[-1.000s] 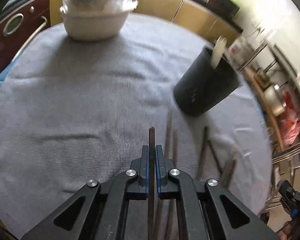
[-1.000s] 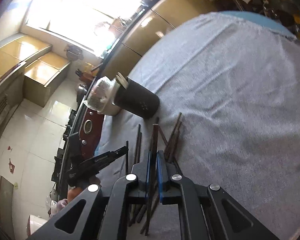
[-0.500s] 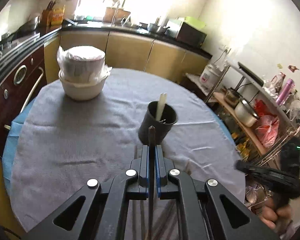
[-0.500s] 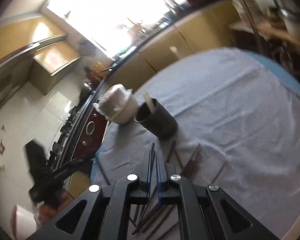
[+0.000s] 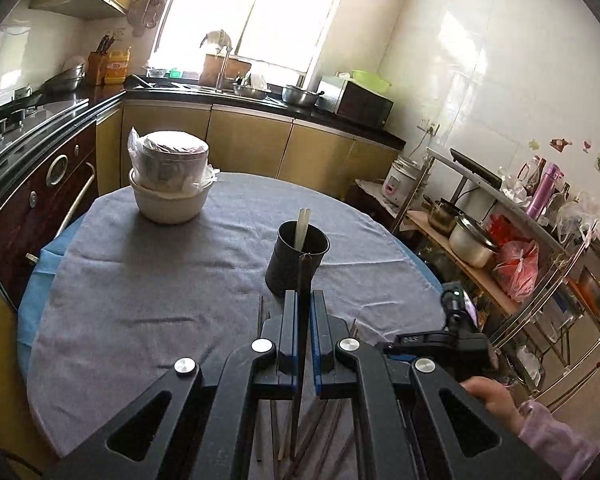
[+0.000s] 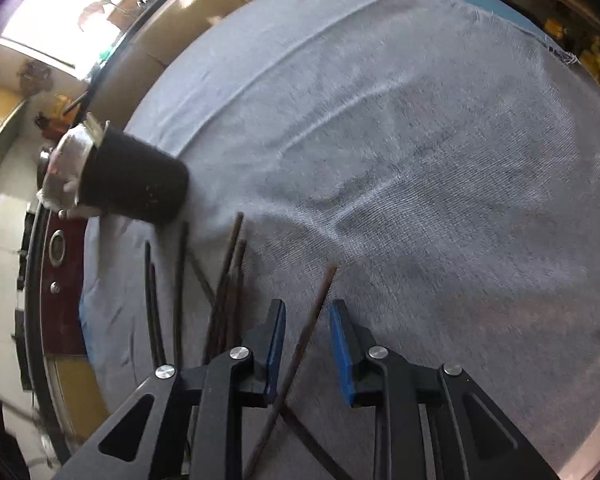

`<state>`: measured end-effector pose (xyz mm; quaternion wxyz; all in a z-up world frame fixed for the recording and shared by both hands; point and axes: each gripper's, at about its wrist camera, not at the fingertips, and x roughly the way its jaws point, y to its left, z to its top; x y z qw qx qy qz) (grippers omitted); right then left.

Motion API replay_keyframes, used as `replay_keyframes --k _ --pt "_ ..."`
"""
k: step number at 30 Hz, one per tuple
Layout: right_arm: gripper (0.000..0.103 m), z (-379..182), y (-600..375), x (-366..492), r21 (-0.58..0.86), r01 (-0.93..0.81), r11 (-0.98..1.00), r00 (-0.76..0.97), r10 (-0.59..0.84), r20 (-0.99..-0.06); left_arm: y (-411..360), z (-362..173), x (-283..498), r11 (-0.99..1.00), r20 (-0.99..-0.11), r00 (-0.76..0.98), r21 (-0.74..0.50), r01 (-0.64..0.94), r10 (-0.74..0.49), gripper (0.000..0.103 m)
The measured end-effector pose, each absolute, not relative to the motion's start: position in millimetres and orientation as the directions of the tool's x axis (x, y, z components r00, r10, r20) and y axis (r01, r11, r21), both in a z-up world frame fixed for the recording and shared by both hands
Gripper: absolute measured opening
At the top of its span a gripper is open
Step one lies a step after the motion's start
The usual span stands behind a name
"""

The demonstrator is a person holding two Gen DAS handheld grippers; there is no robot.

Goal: Organize utensils

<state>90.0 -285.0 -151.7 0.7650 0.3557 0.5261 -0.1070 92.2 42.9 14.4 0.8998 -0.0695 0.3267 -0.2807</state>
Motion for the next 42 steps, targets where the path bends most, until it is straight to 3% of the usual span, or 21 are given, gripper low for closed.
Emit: replay_keyframes --k 1,3,6,10,19,28,33,42 --pt "0.026 -151.1 -281.9 92.0 0.422 0.539 0.729 0.427 0.195 -0.883 44.9 14.2 90.4 0.833 -0.546 0.631 -0.311 0.458 -0.550 0.005" --pt "0.010 -151.1 -276.7 93.1 0.393 0.534 0.749 0.423 0.166 -0.891 48.7 14.2 89.0 0.833 -0.542 0.634 -0.320 0.451 -0.552 0.005" --pt "0.007 -144.2 -268.1 89.8 0.378 0.504 0.777 0.447 0.140 -0.883 53.3 16.6 90.2 0.836 -0.537 0.642 -0.322 0.444 -0.547 0.005" --pt "0.006 -112.6 -255.7 84.7 0.398 0.426 0.812 0.535 0.129 -0.835 55.8 26.9 93.9 0.835 -0.522 0.652 -0.313 0.454 -0.550 0.005" --pt "0.006 0.8 -230.2 71.4 0.462 0.201 0.864 0.758 0.162 -0.632 50.6 64.8 107.1 0.831 -0.475 0.683 -0.284 0.478 -0.555 0.005" --pt "0.006 92.8 -213.9 109.9 0.396 0.124 0.910 0.875 0.088 -0.476 27.7 126.8 145.9 0.828 -0.352 0.749 -0.246 0.504 -0.561 0.005" --pt "0.006 121.6 -210.1 140.2 0.353 0.134 0.926 0.922 0.014 -0.386 5.8 143.3 174.4 0.842 -0.288 0.792 -0.219 0.493 -0.538 0.005" --pt "0.006 128.3 -224.0 198.7 0.318 0.201 0.926 0.941 -0.092 -0.326 -35.8 129.8 235.7 0.858 -0.285 0.810 -0.210 0.468 -0.512 0.005"
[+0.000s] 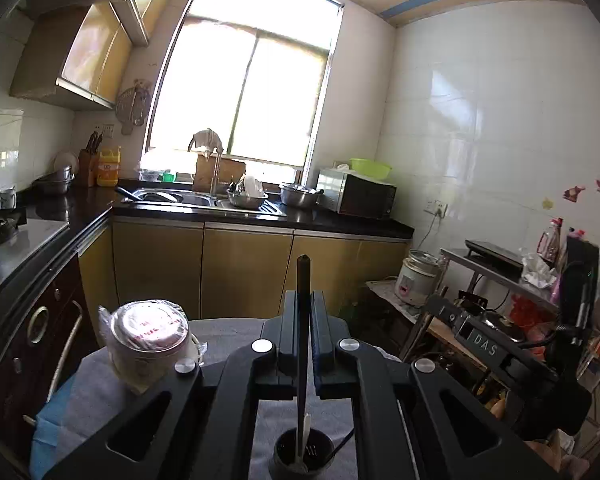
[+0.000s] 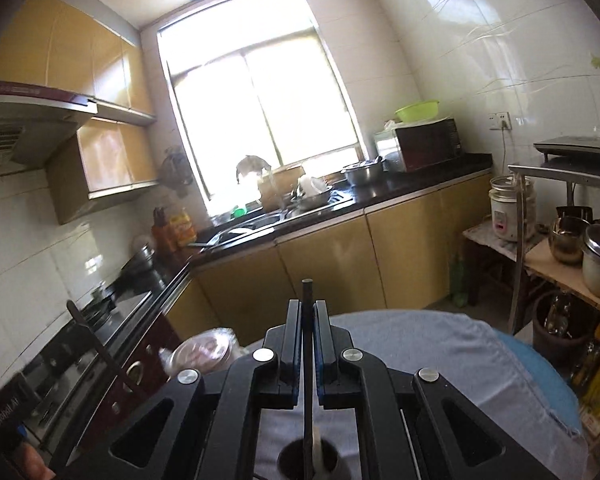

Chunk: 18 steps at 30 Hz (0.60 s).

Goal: Organize utensils

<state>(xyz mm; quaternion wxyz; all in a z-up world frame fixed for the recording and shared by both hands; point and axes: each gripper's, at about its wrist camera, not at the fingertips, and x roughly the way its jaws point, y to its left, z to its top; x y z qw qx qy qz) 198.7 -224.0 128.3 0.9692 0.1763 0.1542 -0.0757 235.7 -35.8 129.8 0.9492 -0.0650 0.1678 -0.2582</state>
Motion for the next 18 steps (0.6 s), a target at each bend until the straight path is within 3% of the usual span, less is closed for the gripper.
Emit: replay_keyframes --k 4,14,16,18 --pt "0.006 111.7 -225.1 225.8 0.320 0.213 0.923 0.936 -0.098 -0.339 -44.6 103.4 261.7 0.862 -0.334 0.796 -0.235 0.449 -0.505 0.006" --pt "0.007 46.5 -214.1 233.6 0.276 0.148 0.950 0.866 0.010 -0.499 -46.2 33.0 279.1 0.843 -0.513 0.670 -0.299 0.447 -0.537 0.006" --pt "0.014 41.5 -219.5 222.1 0.308 0.143 0.940 0.856 0.038 -0.515 -37.1 34.1 267.3 0.838 -0.512 0.664 -0.305 0.453 -0.545 0.009" --pt "0.035 40.2 -229.0 201.5 0.344 0.144 0.928 0.858 0.056 -0.511 -25.2 37.7 248.8 0.838 -0.509 0.667 -0.292 0.461 -0.544 0.029"
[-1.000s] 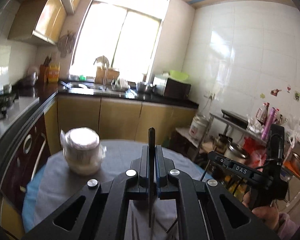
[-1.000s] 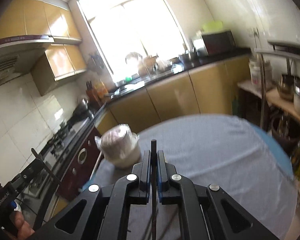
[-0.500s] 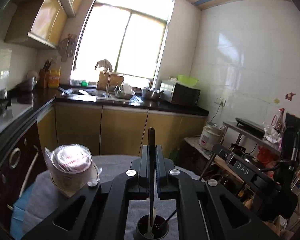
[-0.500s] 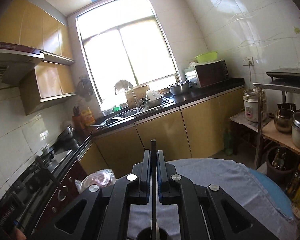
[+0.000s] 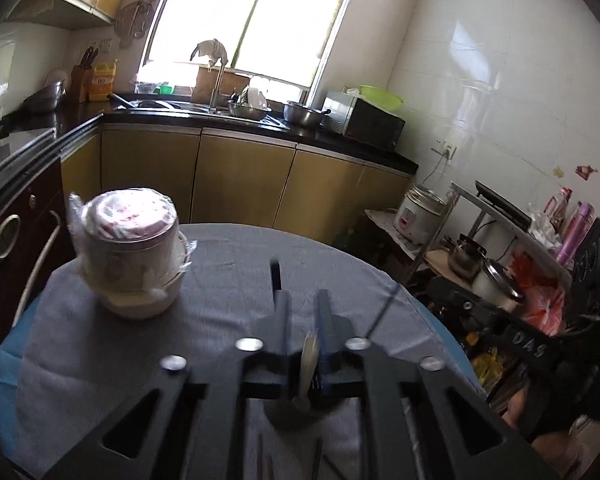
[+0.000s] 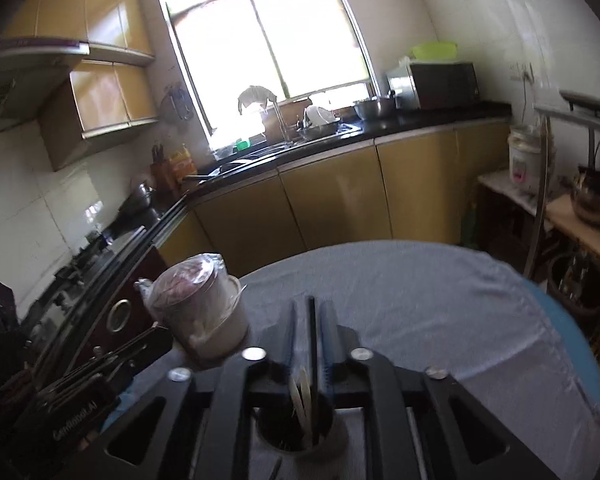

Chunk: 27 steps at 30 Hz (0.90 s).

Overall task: Organize utensils
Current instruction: 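Drop the chopsticks into the black cup and withdraw both grippers, then grasp a chopstick with the left gripper while the right gripper grasps chopsticks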

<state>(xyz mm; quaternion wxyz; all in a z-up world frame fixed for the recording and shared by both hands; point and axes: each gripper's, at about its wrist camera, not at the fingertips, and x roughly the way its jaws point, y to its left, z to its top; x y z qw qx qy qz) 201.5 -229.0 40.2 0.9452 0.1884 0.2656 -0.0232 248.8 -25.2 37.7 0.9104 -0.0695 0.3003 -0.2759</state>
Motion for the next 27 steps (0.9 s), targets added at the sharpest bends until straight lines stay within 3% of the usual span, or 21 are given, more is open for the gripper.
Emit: replay_keyframes --k 1,2,5,14,19,25,27 --pt "0.044 40.6 -230.5 194.2 0.355 0.147 0.923 0.859 0.060 -0.509 -20.7 39.9 240.4 0.843 -0.504 0.677 -0.283 0.457 -0.536 0.046" --pt "0.059 40.3 -235.5 181.4 0.374 0.148 0.916 0.865 0.063 -0.498 -14.5 40.6 229.2 0.848 -0.494 0.690 -0.272 0.456 -0.529 0.054" --pt "0.059 37.8 -247.4 136.4 0.393 0.158 0.906 0.886 0.046 -0.462 6.1 32.5 192.2 0.865 -0.499 0.708 -0.246 0.438 -0.500 0.062" --pt "0.058 -28.4 -273.7 34.9 0.471 0.206 0.858 0.818 0.113 -0.564 38.3 -59.7 97.7 0.898 -0.679 0.588 -0.318 0.304 -0.439 0.062" --pt "0.054 -67.9 -279.5 14.8 0.510 0.226 0.830 0.757 0.179 -0.628 30.8 -106.8 65.0 0.914 -0.773 0.492 -0.298 0.276 -0.401 0.062" --pt "0.047 -108.0 -276.9 9.1 0.622 0.219 0.752 0.691 0.331 -0.643 28.7 -129.9 39.3 0.913 -0.796 0.456 -0.294 0.282 -0.398 0.062" --pt "0.040 -119.1 -273.9 15.0 0.674 0.223 0.704 0.672 0.390 -0.629 25.8 -129.6 37.3 0.909 -0.792 0.458 -0.290 0.298 -0.403 0.062"
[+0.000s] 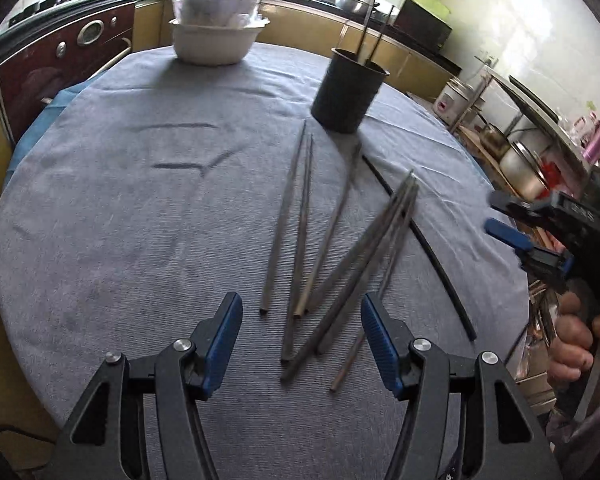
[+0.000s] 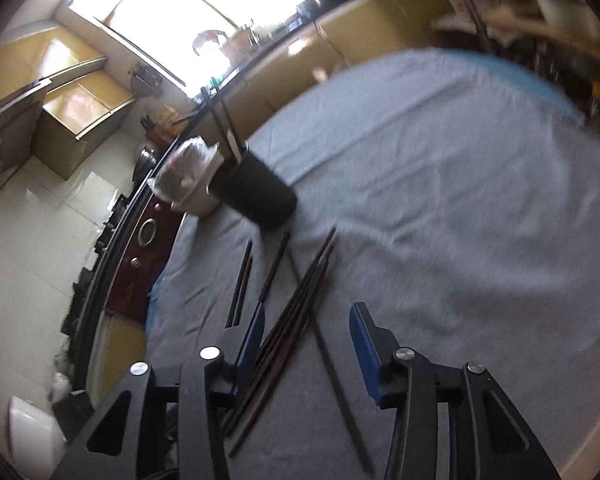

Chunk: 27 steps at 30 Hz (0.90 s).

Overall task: Organize utensils
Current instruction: 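Grasp a chopstick with the left gripper while the right gripper grasps chopsticks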

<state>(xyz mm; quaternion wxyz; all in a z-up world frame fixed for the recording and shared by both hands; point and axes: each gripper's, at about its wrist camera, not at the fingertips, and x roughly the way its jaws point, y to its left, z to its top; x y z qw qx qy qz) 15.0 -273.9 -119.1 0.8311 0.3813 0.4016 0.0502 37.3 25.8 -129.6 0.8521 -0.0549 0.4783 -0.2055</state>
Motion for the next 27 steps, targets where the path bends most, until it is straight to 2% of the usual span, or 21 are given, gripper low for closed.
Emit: replay_keyframes --k 2,7,11,14,17,18,22,27 --pt "0.038 -130.9 -271.9 24.5 0.715 0.233 0.660 0.655 0.437 -0.617 24.1 -126.1 39.9 0.905 -0.780 0.470 -0.291 0.311 -0.413 0.062" --pt "0.035 -148.2 -266.7 55.7 0.728 0.280 0.626 0.635 0.448 -0.629 29.8 -123.0 49.3 0.910 -0.768 0.496 -0.283 0.304 -0.404 0.062" --pt "0.032 -162.7 -263.4 80.4 0.691 0.345 0.635 0.597 0.420 -0.684 43.9 -129.0 54.9 0.916 -0.774 0.493 -0.298 0.270 -0.397 0.062" --pt "0.025 -171.0 -257.9 92.0 0.673 0.376 0.637 0.569 0.415 -0.710 52.8 -130.6 61.0 0.918 -0.773 0.497 -0.307 0.251 -0.395 0.062" --pt "0.009 -174.5 -249.8 97.9 0.658 0.375 0.653 0.558 0.407 -0.723 57.5 -128.4 74.0 0.912 -0.769 0.491 -0.328 0.247 -0.410 0.062" --pt "0.009 -174.3 -247.1 99.0 0.649 0.373 0.664 0.559 0.398 -0.728 58.4 -125.7 79.9 0.910 -0.764 0.494 -0.332 0.250 -0.414 0.062" --pt "0.009 -168.9 -244.1 98.7 0.637 0.354 0.685 0.586 0.368 -0.722 54.2 -116.8 104.4 0.903 -0.759 0.492 -0.325 0.280 -0.426 0.050" --pt "0.008 -154.9 -248.6 90.6 0.670 0.292 0.683 0.651 0.371 -0.662 31.2 -121.2 138.7 0.905 -0.798 0.447 -0.276 0.323 -0.403 0.045"
